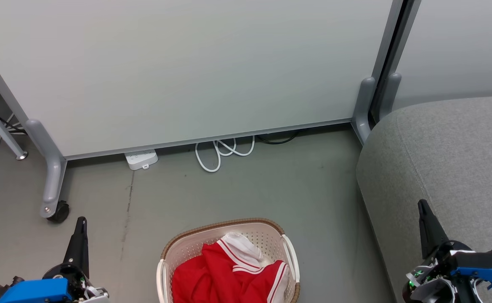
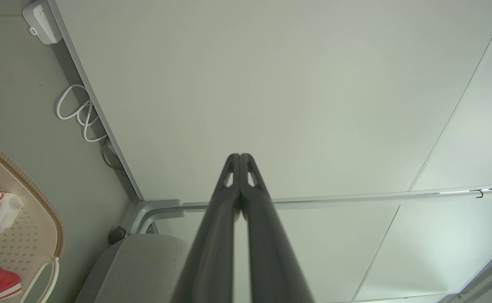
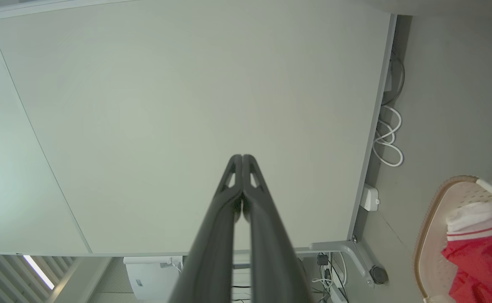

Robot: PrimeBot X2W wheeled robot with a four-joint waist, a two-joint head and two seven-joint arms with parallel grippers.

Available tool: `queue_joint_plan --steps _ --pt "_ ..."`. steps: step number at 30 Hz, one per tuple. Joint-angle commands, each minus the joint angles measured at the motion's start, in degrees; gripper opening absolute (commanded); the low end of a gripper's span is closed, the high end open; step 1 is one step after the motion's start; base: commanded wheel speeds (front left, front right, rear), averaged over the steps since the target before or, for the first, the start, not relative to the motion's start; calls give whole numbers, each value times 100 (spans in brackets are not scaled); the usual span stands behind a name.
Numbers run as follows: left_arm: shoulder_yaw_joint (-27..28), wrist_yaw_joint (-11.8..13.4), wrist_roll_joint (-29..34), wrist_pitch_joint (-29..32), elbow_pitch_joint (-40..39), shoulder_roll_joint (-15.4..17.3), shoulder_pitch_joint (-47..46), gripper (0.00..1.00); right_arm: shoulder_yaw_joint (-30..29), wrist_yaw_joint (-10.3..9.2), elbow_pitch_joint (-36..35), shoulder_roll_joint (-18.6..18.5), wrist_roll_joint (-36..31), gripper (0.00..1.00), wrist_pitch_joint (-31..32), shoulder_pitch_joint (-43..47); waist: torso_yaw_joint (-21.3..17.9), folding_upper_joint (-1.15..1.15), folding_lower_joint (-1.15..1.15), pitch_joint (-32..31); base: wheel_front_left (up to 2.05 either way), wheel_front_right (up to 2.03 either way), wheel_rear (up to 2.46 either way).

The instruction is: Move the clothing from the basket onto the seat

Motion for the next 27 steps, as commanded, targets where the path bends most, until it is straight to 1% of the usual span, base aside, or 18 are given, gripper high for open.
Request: queue_joint_plan --steps 1,27 --pt "1 -22 -16 12 -23 31 -71 0 -4 0 -21 9 20 0 6 -57 0 0 0 0 0 0 0" --pt "1 -22 -15 12 -22 31 -72 0 -4 0 -21 9 20 0 6 -57 0 0 0 0 0 0 0"
